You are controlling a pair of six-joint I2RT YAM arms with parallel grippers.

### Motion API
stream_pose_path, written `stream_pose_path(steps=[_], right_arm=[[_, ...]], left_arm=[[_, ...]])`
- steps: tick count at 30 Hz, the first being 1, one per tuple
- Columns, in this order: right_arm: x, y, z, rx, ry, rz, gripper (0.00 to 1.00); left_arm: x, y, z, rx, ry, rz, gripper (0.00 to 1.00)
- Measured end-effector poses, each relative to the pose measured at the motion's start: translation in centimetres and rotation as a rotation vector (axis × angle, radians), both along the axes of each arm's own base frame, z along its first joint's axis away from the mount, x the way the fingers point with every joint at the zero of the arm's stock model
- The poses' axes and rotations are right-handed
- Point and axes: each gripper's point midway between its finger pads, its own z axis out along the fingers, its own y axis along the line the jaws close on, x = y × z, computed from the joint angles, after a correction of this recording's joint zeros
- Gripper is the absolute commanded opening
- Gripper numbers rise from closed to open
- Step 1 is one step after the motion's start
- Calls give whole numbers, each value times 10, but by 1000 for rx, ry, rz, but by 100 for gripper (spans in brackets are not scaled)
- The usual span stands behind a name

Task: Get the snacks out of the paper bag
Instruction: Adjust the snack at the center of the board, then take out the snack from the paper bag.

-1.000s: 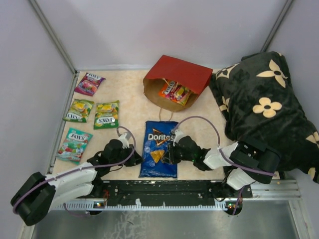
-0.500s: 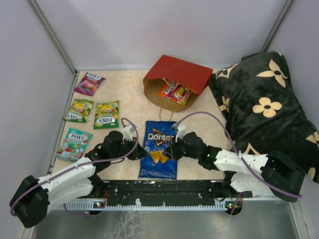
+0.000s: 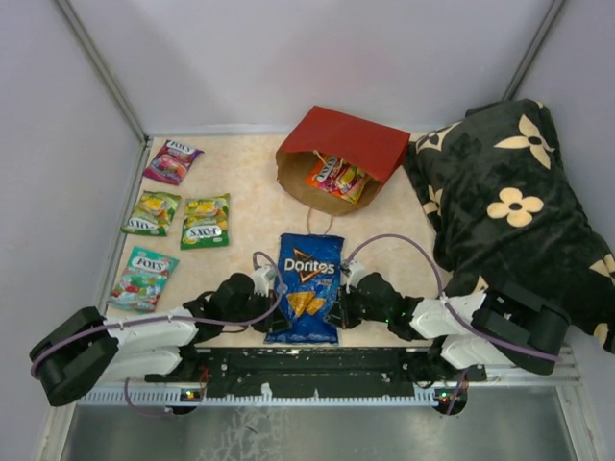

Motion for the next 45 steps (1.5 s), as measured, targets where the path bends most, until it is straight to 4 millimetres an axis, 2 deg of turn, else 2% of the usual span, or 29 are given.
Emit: stream_pose_path(steps=[6,8,9,10,12,13,14,15,18,20,22,23,25,27,30,33,37,42,45], right_arm=[[-13,4,-2,58,35,12,7],[-19,4,-1,59,44,18,13],[-22,3,0,54,52,22,26],[-25,0,1,45,54,24,46],[-27,-4,7,35,45,17,80],[-23,-4,16,34,18,12,91],[-17,-5,24,19,-20,1,97],[-8,-6,36,7,-64,-18,99],[26,-6,77,-14,-197,-81,97],[64,-8,119,15,-277,-160,95],[108,-22,165,46,-354,-280,95],[126,-30,185,55,-389,-328,95],[157,-45,221,58,-458,-410,96],[179,-55,253,49,-519,-453,96],[199,-64,283,36,-584,-477,95],[208,-77,284,14,-597,-499,94],[212,-90,262,-20,-560,-515,93],[199,-96,213,-79,-480,-489,93],[190,-101,196,-99,-455,-483,93]], left_arm=[[-15,-9,-3,2,8,0,0],[-19,-10,-3,5,15,7,6],[-19,-9,-3,10,14,12,13],[-19,-8,-2,21,10,21,24],[-11,-5,4,48,-27,47,58],[-5,-6,10,54,-58,55,76],[5,-9,21,57,-102,71,91],[18,-13,37,55,-156,92,98],[63,-30,96,19,-312,161,100],[105,-39,138,-8,-401,231,100],[147,-43,166,-27,-464,297,100],[166,-45,173,-30,-486,325,100],[198,-47,176,-18,-511,365,100],[225,-54,167,-6,-509,381,100],[260,-65,142,-7,-468,386,97],[290,-69,107,-29,-403,404,86],[321,-76,74,-117,-321,422,81],[357,-98,59,-318,-224,440,85],[370,-110,58,-420,-158,464,86]])
